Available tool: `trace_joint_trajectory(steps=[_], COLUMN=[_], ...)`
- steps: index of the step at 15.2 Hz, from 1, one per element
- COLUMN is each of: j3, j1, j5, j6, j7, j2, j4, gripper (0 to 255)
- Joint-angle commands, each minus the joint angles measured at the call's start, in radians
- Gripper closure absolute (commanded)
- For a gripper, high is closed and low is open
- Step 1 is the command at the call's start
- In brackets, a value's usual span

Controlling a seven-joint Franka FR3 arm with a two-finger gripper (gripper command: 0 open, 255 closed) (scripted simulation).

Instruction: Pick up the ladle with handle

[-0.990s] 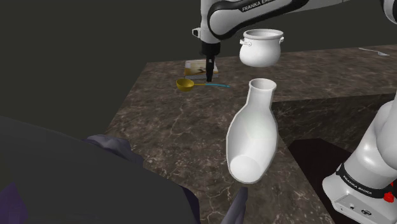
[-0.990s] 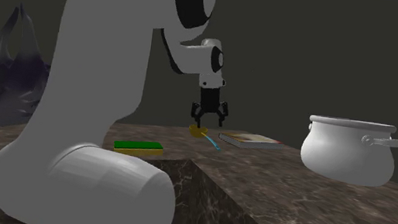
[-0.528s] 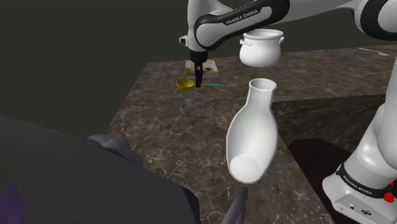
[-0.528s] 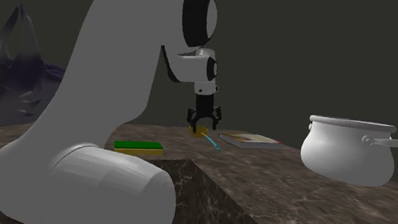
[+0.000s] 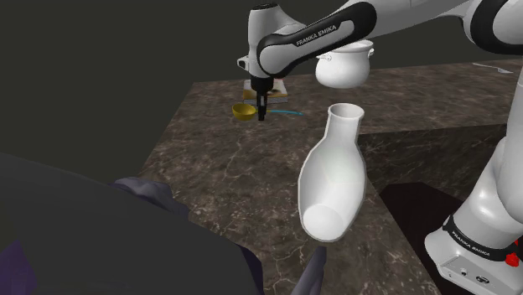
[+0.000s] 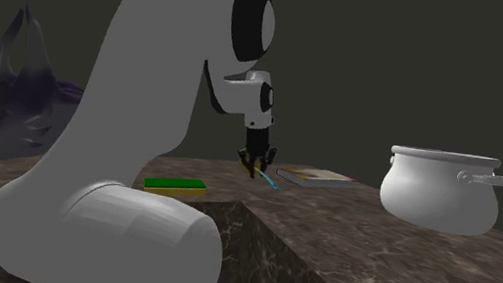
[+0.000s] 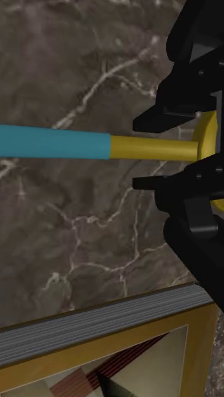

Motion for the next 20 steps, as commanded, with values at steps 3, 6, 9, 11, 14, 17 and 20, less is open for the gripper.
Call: trace_joint_trajectory(steps=[3,6,9,11,14,17,20], j3=[-0.001,-0.001,0.0,0.0,0.001,0.002,0.002], j1=[-0.001,-0.001,0.0,0.0,0.0,0.001,0.001], j5=[0.0,0.0,0.0,0.002,0.005,0.007,0.009], j6=[0.001,0.001,-0.011,-0.036,-0.073,-0.112,-0.151], j7=[0.0,0.0,-0.001,-0.004,-0.008,-0.012,-0.015], j2=[0.001,0.001,-0.002,-0.007,-0.014,-0.019,-0.021], j4=[-0.001,-0.001,0.009,0.028,0.059,0.093,0.129], gripper=[255,255,255,255,255,255,255])
